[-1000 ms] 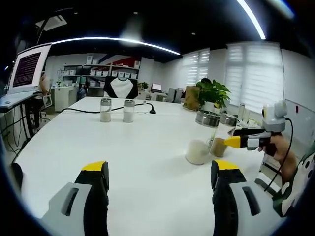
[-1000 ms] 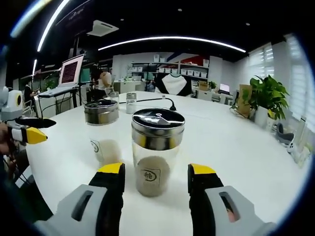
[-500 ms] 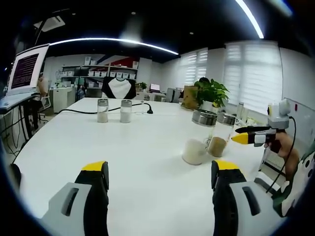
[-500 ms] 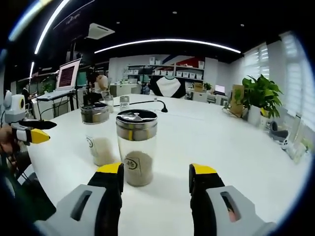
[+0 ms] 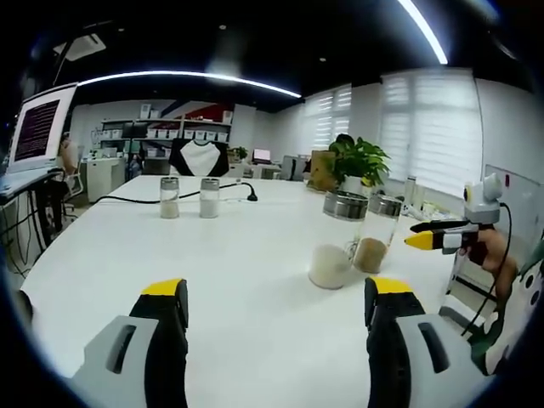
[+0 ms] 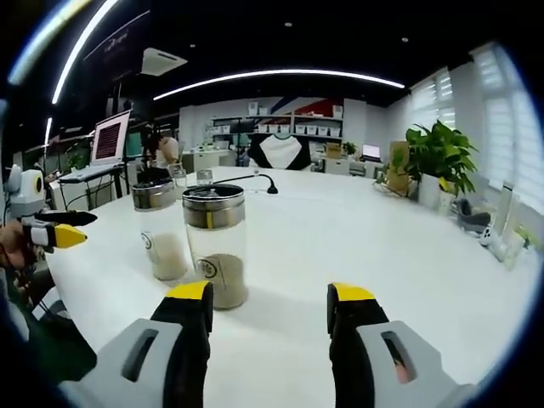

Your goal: Rotate the seasoning bottle until the label or dispensing opening points toward the visible target arrow and the bottle remains upright within the marked orientation range

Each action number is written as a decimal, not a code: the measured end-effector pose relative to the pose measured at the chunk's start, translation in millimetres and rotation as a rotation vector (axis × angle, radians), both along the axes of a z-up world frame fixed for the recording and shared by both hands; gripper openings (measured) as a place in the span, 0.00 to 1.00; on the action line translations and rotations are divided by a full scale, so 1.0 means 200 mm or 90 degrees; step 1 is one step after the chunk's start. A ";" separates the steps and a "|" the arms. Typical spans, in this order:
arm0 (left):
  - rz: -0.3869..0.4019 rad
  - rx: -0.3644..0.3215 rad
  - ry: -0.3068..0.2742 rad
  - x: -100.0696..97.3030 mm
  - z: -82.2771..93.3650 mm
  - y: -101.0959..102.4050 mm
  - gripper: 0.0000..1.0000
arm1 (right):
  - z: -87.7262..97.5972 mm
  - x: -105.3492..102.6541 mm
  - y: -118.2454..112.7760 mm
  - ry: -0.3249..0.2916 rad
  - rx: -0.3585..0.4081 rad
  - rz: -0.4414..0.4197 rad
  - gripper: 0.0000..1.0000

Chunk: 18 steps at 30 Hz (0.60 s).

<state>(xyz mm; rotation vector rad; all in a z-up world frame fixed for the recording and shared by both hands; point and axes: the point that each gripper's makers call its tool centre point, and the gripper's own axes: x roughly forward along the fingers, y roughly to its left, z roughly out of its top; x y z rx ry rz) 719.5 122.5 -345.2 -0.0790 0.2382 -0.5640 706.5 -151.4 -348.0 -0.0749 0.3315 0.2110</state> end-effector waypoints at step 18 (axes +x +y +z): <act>-0.021 0.010 -0.048 0.11 0.12 -0.06 0.89 | -0.02 -0.03 -0.06 0.012 0.007 -0.019 0.55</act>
